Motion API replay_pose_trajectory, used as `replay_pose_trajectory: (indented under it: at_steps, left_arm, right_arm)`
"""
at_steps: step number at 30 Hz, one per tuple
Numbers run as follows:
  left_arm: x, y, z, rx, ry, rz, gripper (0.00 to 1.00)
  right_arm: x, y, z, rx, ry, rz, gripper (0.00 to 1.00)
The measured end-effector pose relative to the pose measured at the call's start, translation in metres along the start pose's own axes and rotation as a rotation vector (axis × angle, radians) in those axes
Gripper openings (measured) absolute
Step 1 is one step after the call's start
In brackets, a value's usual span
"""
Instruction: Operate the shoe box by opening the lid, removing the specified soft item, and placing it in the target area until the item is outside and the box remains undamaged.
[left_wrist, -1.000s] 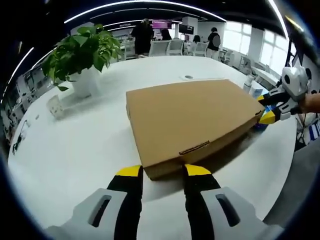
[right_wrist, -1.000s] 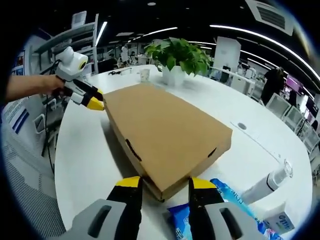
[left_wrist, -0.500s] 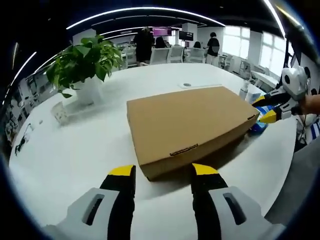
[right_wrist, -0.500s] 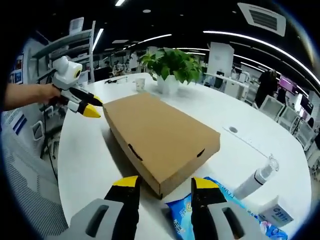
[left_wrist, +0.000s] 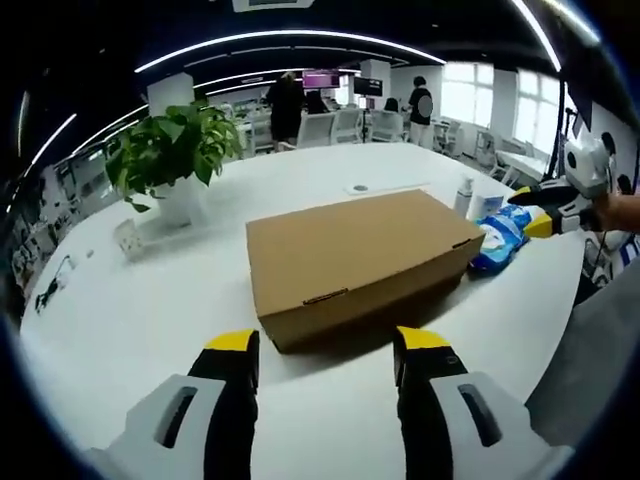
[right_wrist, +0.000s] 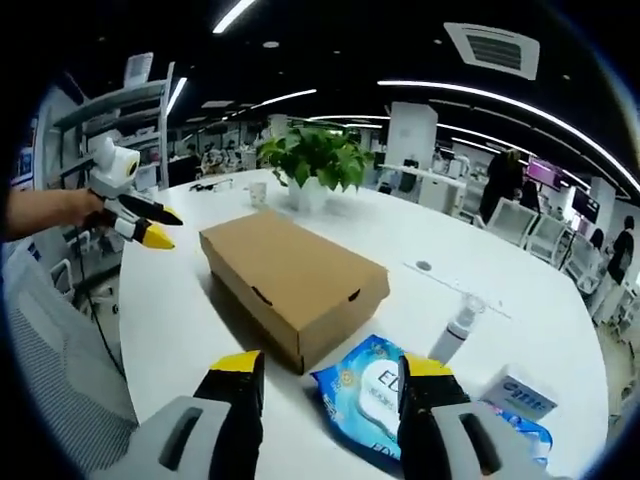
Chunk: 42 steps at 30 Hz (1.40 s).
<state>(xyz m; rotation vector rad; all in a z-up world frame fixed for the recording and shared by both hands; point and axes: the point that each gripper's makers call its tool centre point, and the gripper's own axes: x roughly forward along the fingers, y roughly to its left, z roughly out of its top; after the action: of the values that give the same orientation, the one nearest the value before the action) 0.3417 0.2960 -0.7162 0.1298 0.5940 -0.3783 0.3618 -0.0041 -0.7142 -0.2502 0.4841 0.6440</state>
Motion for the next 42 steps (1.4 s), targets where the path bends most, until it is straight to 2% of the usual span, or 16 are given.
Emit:
replay_pose_trajectory:
  at_steps: [7, 13, 23, 29, 32, 35, 37, 42]
  left_arm:
    - [-0.012, -0.011, 0.008, 0.030, -0.036, -0.011, 0.60]
    - [-0.025, -0.023, 0.012, 0.041, -0.059, -0.021, 0.62]
    - [-0.049, -0.056, 0.001, 0.022, -0.083, -0.045, 0.67]
    - [-0.062, -0.076, -0.001, 0.057, -0.117, -0.059, 0.78]
    - [-0.066, -0.082, -0.002, 0.072, -0.128, -0.081, 0.82]
    - [-0.070, -0.086, -0.004, 0.076, -0.134, -0.085, 0.89]
    - [-0.072, -0.088, -0.003, 0.064, -0.150, -0.081, 0.92]
    - [-0.074, -0.090, -0.011, 0.047, -0.146, -0.039, 1.00]
  right_arm:
    - [-0.034, -0.010, -0.012, 0.040, -0.022, -0.072, 0.57]
    - [-0.062, -0.014, -0.027, 0.035, -0.003, -0.115, 0.58]
    - [-0.103, -0.012, -0.048, 0.016, 0.014, -0.155, 0.65]
    - [-0.130, -0.017, -0.055, 0.053, 0.008, -0.205, 0.69]
    - [-0.142, -0.020, -0.057, 0.018, 0.008, -0.232, 0.71]
    - [-0.149, -0.020, -0.062, 0.027, 0.003, -0.239, 0.72]
    - [-0.154, -0.020, -0.066, 0.036, -0.007, -0.253, 0.75]
    - [-0.161, -0.016, -0.076, 0.079, -0.025, -0.268, 0.83]
